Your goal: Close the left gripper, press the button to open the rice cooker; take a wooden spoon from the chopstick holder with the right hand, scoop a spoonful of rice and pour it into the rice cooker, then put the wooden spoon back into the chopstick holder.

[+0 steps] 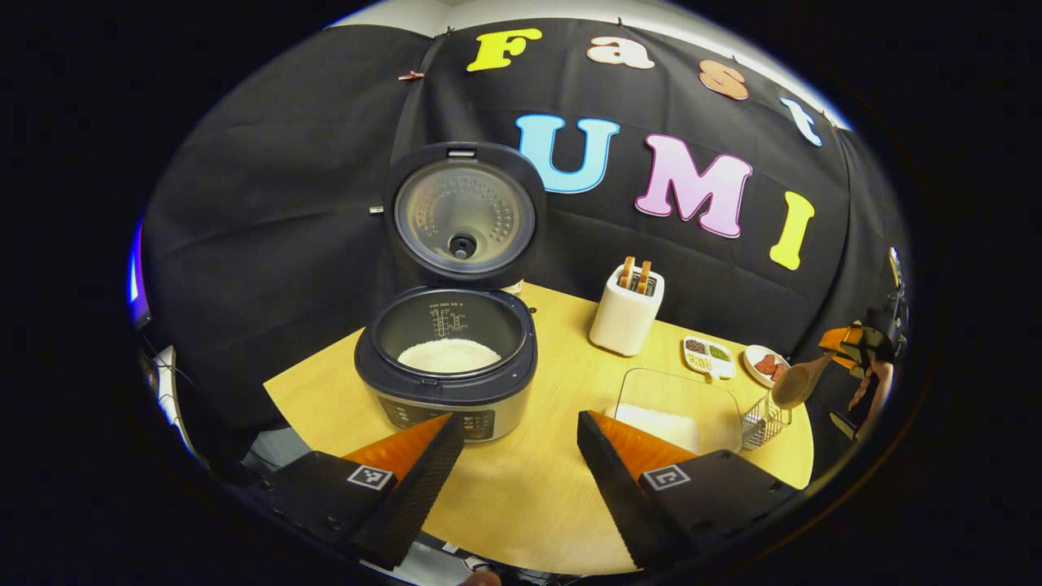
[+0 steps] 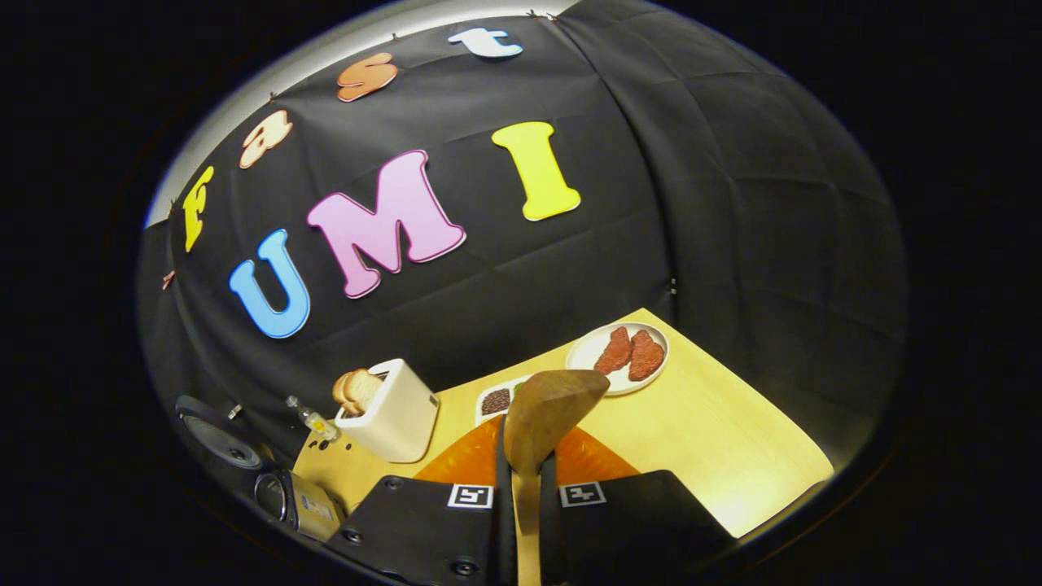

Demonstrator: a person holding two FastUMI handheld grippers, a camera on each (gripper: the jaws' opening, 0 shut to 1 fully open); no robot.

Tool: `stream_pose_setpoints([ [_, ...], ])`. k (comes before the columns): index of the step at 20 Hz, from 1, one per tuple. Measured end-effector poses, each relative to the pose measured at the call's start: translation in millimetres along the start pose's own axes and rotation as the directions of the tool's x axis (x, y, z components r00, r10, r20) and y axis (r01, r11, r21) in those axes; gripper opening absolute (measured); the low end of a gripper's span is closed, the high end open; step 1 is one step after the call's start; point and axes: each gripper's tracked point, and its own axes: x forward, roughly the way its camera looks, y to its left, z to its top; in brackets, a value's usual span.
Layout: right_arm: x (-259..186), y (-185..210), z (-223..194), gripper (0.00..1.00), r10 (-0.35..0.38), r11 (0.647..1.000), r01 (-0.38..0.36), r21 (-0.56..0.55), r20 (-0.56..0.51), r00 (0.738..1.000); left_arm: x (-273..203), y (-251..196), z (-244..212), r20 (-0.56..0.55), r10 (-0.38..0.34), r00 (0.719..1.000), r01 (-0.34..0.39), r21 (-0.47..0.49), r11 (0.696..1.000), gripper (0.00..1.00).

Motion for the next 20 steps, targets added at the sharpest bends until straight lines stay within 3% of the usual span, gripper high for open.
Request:
stream_pose_setpoints([
  [5, -24.1, 60.0, -10.9, 0.15, 0.060, 0.997, -0.060, -0.041, 0.004, 0.998, 8.3, 32.7, 6.7, 0.011, -0.021, 1.000, 0.021, 0.015, 1.000, 0.95],
  [10, -31.1, 112.0, -54.3, 0.15, 0.122, 0.988, -0.127, -0.092, -0.052, 0.991, 18.9, 49.3, 8.5, 0.004, -0.072, 0.997, 0.072, -0.001, 0.997, 0.95],
  [15, -14.3, 128.4, -112.4, 0.15, 0.096, 0.956, -0.126, -0.267, -0.123, 0.988, 33.4, 55.1, -11.2, -0.064, -0.146, 0.987, 0.147, 0.012, 0.989, 0.95],
  [20, 9.4, 113.4, -153.8, 0.15, 0.017, 0.954, -0.064, -0.293, -0.160, 0.987, 48.0, 61.9, -25.2, -0.105, -0.190, 0.976, 0.196, 0.051, 0.979, 0.95],
])
